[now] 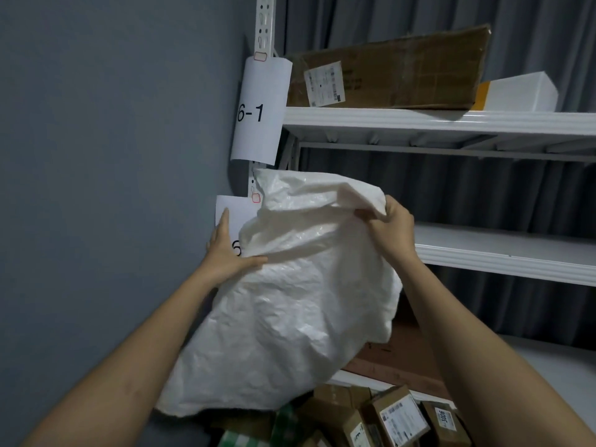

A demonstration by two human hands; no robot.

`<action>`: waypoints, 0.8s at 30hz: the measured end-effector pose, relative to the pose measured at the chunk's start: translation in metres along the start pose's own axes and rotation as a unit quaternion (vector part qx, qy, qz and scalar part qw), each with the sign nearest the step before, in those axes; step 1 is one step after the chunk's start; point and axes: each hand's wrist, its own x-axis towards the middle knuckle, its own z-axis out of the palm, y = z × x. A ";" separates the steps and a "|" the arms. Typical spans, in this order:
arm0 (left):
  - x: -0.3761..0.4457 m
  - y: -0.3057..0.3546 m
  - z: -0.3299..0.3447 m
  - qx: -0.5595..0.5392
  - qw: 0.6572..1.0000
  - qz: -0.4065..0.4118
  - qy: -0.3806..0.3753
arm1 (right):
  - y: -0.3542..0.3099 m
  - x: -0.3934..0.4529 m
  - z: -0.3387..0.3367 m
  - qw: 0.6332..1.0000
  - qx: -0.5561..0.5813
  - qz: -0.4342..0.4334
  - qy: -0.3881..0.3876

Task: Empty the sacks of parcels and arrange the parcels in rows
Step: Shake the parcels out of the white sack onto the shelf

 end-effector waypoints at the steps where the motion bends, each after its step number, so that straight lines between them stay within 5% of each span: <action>1: -0.004 0.008 0.000 0.008 0.999 0.021 -0.026 | 0.001 -0.002 0.003 1.000 -0.011 -0.015 0.002; 4: -0.010 0.041 0.005 -0.059 0.992 0.085 -0.070 | -0.003 -0.007 0.014 0.994 -0.061 -0.077 0.038; 7: -0.009 0.058 0.006 -0.222 0.974 0.026 0.019 | -0.015 -0.012 0.019 0.986 -0.080 -0.131 0.067; 13: 0.001 0.057 0.005 -0.236 0.965 -0.012 0.115 | -0.014 -0.016 0.006 0.971 -0.090 -0.206 -0.081; 18: 0.008 0.047 -0.003 -0.327 0.923 -0.075 0.186 | 0.002 -0.014 -0.010 0.915 -0.295 -0.103 -0.255; 21: 0.005 0.044 -0.005 -0.362 0.915 -0.079 0.163 | 0.011 -0.016 -0.005 0.893 -0.379 -0.049 -0.236; 24: -0.001 0.049 -0.005 -0.296 0.938 -0.023 0.179 | 0.016 -0.022 0.005 0.911 -0.352 0.017 -0.217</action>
